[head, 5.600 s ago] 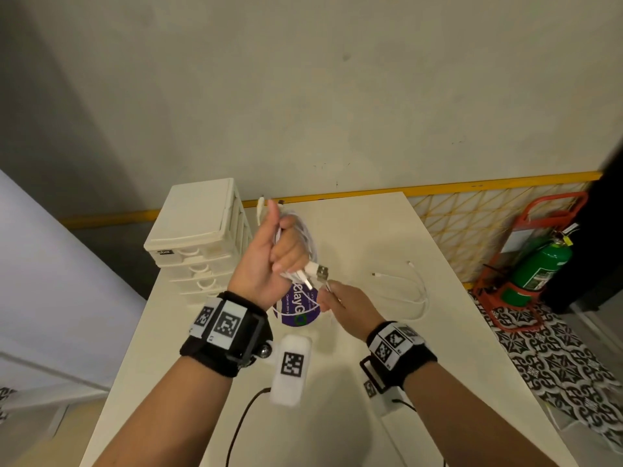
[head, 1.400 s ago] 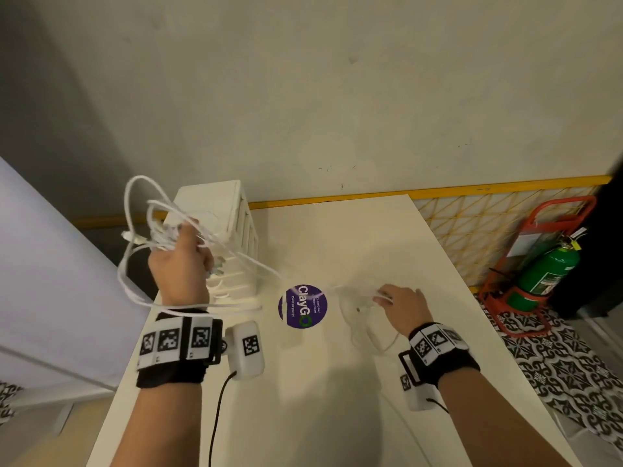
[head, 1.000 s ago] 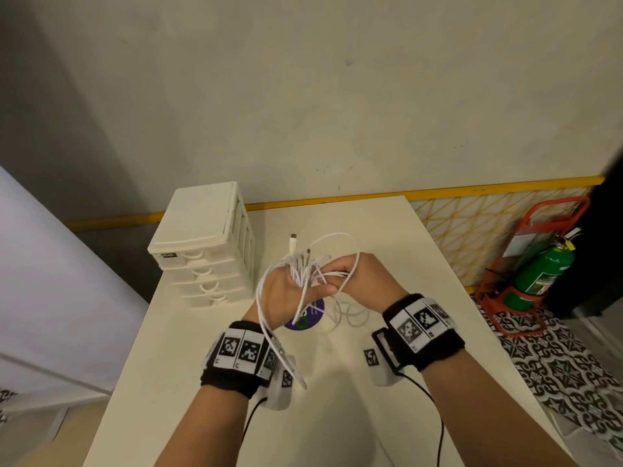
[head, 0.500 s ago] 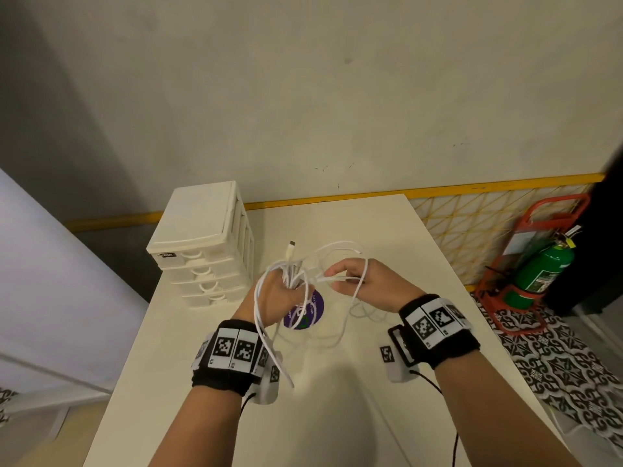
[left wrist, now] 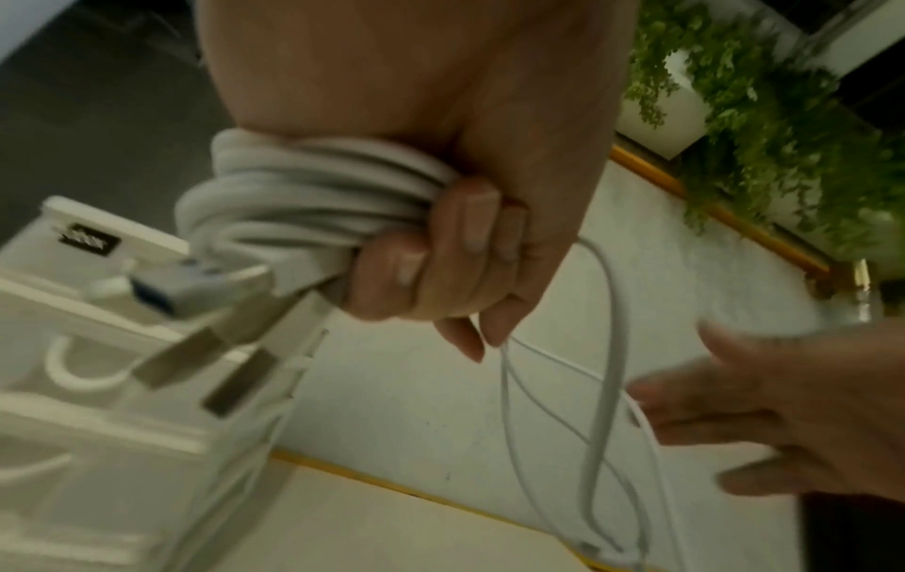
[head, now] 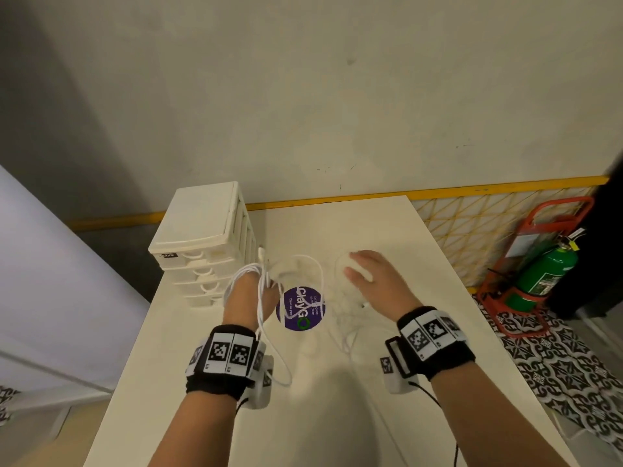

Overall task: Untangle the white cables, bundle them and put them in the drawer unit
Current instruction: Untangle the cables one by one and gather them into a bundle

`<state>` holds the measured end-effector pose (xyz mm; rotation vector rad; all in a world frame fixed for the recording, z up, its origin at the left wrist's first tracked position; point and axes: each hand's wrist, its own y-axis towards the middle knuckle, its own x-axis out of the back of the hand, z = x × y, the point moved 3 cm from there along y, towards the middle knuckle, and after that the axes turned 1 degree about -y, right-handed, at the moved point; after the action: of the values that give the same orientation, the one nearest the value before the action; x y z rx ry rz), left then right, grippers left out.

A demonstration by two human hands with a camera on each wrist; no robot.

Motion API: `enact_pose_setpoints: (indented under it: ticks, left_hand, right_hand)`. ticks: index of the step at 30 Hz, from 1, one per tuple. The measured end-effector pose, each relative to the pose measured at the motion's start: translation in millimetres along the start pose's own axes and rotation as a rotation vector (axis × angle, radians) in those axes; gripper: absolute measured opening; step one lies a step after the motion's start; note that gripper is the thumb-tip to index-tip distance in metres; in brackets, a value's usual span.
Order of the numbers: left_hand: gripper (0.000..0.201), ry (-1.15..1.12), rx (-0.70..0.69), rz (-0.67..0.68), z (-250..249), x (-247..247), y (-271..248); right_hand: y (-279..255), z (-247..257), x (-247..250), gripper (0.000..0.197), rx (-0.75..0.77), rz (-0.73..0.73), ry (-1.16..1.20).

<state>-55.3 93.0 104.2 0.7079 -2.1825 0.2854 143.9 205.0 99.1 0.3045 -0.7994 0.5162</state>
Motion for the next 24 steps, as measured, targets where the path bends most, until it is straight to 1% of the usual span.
enact_pose_setpoints:
  ticks: [1, 2, 4, 5, 6, 7, 8, 10, 11, 12, 15, 17, 18, 20, 21, 23, 24]
  left_hand:
    - [0.016, -0.089, 0.006, 0.032, -5, -5, -2]
    - [0.020, -0.162, -0.010, 0.035, -11, -7, -3]
    - [0.023, -0.257, -0.010, 0.015, -22, -9, -4]
    - [0.024, -0.287, -0.021, 0.023, -28, -9, -6]
    - [0.025, -0.306, -0.036, 0.025, -33, -8, -7]
    - [0.025, -0.318, -0.046, 0.020, -35, -8, -8]
    - [0.026, -0.350, -0.053, 0.016, -34, -6, -8]
    - [0.029, -0.369, -0.076, 0.020, -26, -2, -5]
    - [0.031, -0.325, -0.087, 0.031, -22, 1, -3]
    - [0.032, -0.267, -0.092, 0.045, -18, 5, -3]
    - [0.033, -0.158, -0.072, 0.135, -13, 16, -3]
    - [0.034, -0.173, -0.078, 0.186, -16, 20, -6]
    - [0.032, -0.207, -0.076, 0.176, -18, 21, -8]
    - [0.032, -0.287, -0.038, 0.109, -17, 23, -7]
    - [0.034, -0.320, 0.006, 0.062, -14, 26, -5]
    - [0.038, -0.354, 0.097, -0.051, -4, 35, -1]
    - [0.037, -0.367, 0.110, -0.095, 0, 40, 0]
  right_hand:
    - [-2, 11, -8, 0.063, 0.020, 0.092, 0.070]
    - [-4, 20, -17, 0.074, 0.009, 0.189, 0.152]
    - [-6, 27, -33, 0.097, -0.047, 0.327, 0.331]
    - [-6, 26, -41, 0.102, -0.056, 0.364, 0.381]
    - [-6, 25, -47, 0.102, -0.051, 0.379, 0.396]
    - [-7, 22, -52, 0.094, -0.045, 0.374, 0.400]
    - [-8, 20, -54, 0.080, -0.046, 0.352, 0.424]
    - [-9, 14, -51, 0.046, -0.085, 0.305, 0.515]
    - [-10, 11, -46, 0.035, -0.100, 0.301, 0.561]
    - [-11, 7, -40, 0.029, -0.115, 0.310, 0.594]
    - [-15, 0, -20, 0.024, -0.131, 0.305, 0.602]
    - [-15, -2, -11, 0.017, -0.092, 0.244, 0.558]
    - [-14, -6, -9, 0.015, -0.062, 0.206, 0.549]
    - [-16, -14, -6, 0.011, -0.050, 0.151, 0.553]
    - [-18, -19, -4, 0.010, -0.064, 0.132, 0.562]
    - [-22, -34, -1, 0.010, -0.120, 0.057, 0.583]
    - [-23, -43, 0, 0.011, -0.151, -0.007, 0.586]
